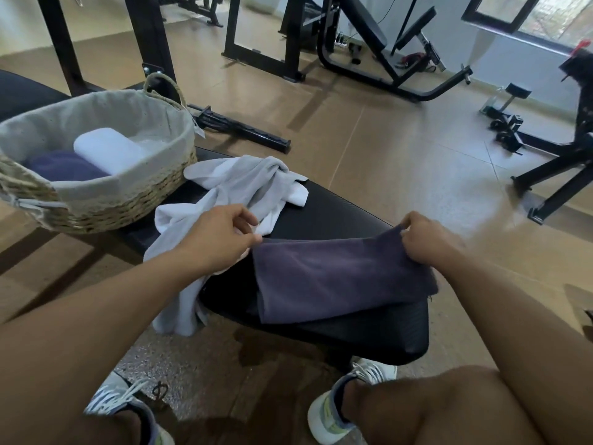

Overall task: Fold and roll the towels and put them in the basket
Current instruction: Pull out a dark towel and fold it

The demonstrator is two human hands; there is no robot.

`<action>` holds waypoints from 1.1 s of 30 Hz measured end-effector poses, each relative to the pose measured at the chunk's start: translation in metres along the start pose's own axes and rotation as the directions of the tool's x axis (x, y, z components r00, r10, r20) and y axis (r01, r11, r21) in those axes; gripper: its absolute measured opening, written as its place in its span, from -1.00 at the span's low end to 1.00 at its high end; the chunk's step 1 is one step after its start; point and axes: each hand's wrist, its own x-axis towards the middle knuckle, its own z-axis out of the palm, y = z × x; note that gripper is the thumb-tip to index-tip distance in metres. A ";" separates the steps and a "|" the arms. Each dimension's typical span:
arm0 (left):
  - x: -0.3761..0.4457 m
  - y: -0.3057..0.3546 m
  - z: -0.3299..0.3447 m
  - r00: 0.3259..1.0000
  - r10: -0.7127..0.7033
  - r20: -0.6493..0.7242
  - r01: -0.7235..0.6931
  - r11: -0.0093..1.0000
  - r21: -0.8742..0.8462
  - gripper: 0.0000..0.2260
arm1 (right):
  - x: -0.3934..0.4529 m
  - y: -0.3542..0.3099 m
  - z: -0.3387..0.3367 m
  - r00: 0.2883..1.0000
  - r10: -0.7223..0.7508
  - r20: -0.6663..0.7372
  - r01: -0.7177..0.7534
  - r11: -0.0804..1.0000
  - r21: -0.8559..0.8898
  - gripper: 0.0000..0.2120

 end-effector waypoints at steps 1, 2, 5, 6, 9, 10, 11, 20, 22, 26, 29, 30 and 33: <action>0.000 -0.002 -0.001 1.000 0.029 0.000 -0.029 0.997 0.071 -0.86 | 0.001 0.001 0.003 1.000 0.010 0.020 -0.009 0.999 -0.038 -0.71; 0.000 -0.002 -0.001 0.998 0.055 0.012 -0.056 0.991 0.119 -0.87 | 0.003 0.002 0.006 1.000 0.009 0.020 -0.008 0.998 -0.065 -0.66; -0.003 0.003 0.003 0.991 0.128 0.039 -0.133 0.963 0.234 -0.89 | 0.008 -0.002 0.014 0.985 -0.133 -0.109 0.129 0.991 -0.045 -0.55; -0.003 0.004 0.004 0.989 0.139 0.051 -0.148 0.952 0.269 -0.87 | 0.008 -0.007 0.016 0.963 -0.230 -0.144 0.233 0.972 0.008 -0.57; 0.001 0.002 0.009 0.980 0.157 0.124 -0.195 0.889 0.413 -0.78 | 0.005 -0.025 0.024 0.847 -0.523 -0.092 0.526 0.850 0.010 -0.67; 0.003 0.001 0.011 0.975 0.161 0.153 -0.215 0.857 0.468 -0.75 | 0.006 -0.029 0.025 0.825 -0.563 -0.057 0.563 0.826 -0.021 -0.70; 0.005 0.000 0.013 0.972 0.160 0.175 -0.228 0.831 0.507 -0.75 | 0.009 -0.030 0.024 0.822 -0.568 -0.034 0.567 0.823 -0.036 -0.72; 0.006 0.013 0.015 0.970 0.187 0.156 -0.230 0.914 0.335 -0.82 | 0.031 0.019 0.013 0.939 -0.344 0.029 0.344 0.939 -0.024 -0.83; 0.006 0.015 0.015 0.980 0.181 0.087 -0.196 0.954 0.229 -0.85 | 0.032 0.025 0.015 0.944 -0.331 0.002 0.330 0.941 0.071 -0.84; 0.011 0.008 0.020 0.991 0.121 0.057 -0.132 0.951 0.281 -0.91 | 0.034 0.031 0.021 0.951 -0.310 -0.022 0.309 0.935 0.175 -0.87; 0.016 0.009 0.025 0.991 0.108 0.079 -0.130 0.916 0.381 -0.78 | 0.036 0.032 0.022 0.949 -0.315 -0.022 0.313 0.929 0.197 -0.84; 0.017 0.011 0.027 0.989 0.108 0.102 -0.142 0.888 0.437 -0.69 | 0.038 0.031 0.021 0.947 -0.321 0.000 0.316 0.932 0.178 -0.79; 0.020 0.020 0.031 0.976 0.060 0.210 -0.181 0.759 0.626 -0.58 | 0.045 0.027 0.017 0.942 -0.322 0.089 0.313 0.944 0.109 -0.73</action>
